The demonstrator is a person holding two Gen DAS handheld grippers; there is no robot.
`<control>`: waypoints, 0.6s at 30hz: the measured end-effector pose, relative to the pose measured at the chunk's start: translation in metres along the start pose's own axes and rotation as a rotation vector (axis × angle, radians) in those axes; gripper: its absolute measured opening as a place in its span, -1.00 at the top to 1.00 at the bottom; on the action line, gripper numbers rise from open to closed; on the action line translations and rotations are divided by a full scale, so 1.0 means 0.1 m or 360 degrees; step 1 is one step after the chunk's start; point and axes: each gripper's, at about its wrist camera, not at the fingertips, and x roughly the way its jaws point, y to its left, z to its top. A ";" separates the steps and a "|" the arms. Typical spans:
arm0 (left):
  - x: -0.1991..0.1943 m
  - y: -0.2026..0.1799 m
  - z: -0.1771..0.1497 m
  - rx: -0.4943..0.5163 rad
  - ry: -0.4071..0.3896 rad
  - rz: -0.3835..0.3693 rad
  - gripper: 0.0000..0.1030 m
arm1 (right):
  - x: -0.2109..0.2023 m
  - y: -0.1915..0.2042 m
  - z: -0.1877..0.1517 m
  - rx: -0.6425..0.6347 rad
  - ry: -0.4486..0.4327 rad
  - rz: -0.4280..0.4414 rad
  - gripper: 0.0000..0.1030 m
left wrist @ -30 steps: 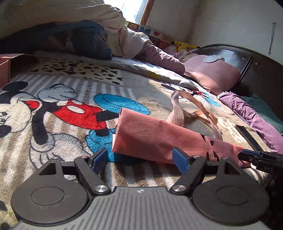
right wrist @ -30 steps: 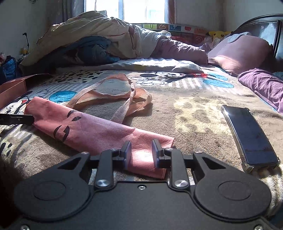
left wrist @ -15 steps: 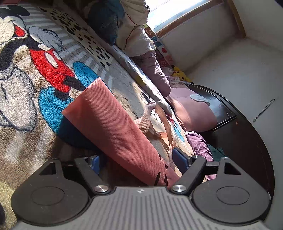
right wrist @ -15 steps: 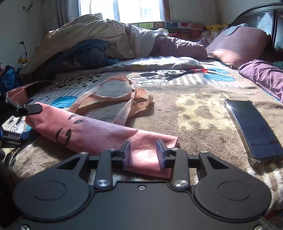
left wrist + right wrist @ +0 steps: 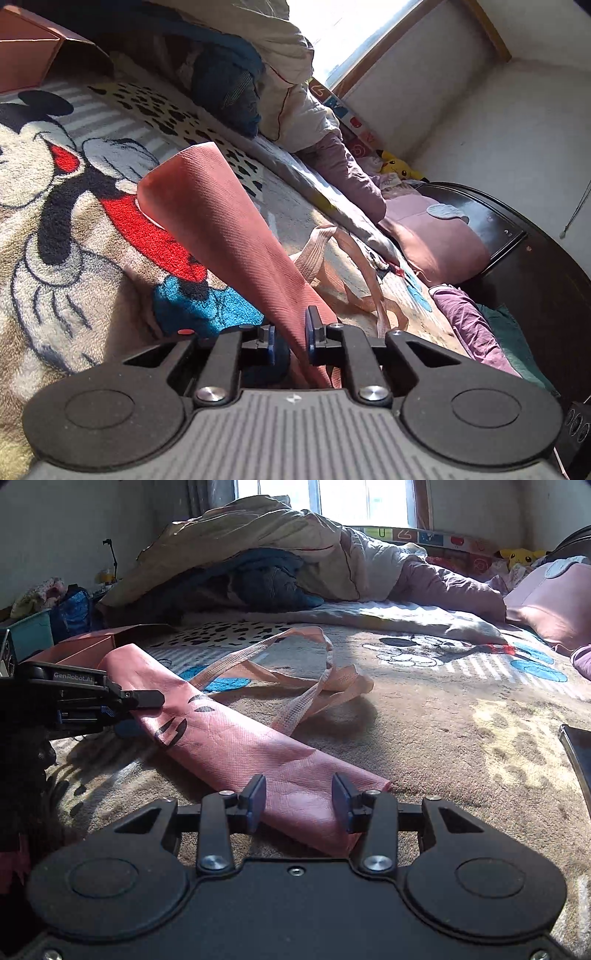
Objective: Fold shopping bag
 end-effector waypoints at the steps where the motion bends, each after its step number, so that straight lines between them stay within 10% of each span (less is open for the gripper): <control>1: 0.02 -0.01 -0.01 -0.0012 0.0008 -0.0005 0.18 | 0.01 -0.01 0.01 0.0019 -0.0003 0.0009 0.20; 3: 0.06 -0.03 -0.03 -0.0043 0.0025 -0.0022 -0.13 | 0.02 0.00 0.02 0.0020 -0.0004 0.0013 0.20; 9: 0.15 -0.16 -0.13 0.0010 0.0013 0.0045 -0.13 | 0.02 0.04 0.00 -0.0008 -0.0011 0.0009 0.20; 13: 0.21 -0.25 -0.17 0.0245 0.0047 0.0190 0.41 | 0.05 0.07 0.01 -0.0056 -0.0012 -0.0005 0.20; 18: 0.21 -0.42 -0.22 0.0588 0.0030 0.0270 0.43 | 0.06 0.09 0.01 -0.0080 -0.0015 -0.0013 0.20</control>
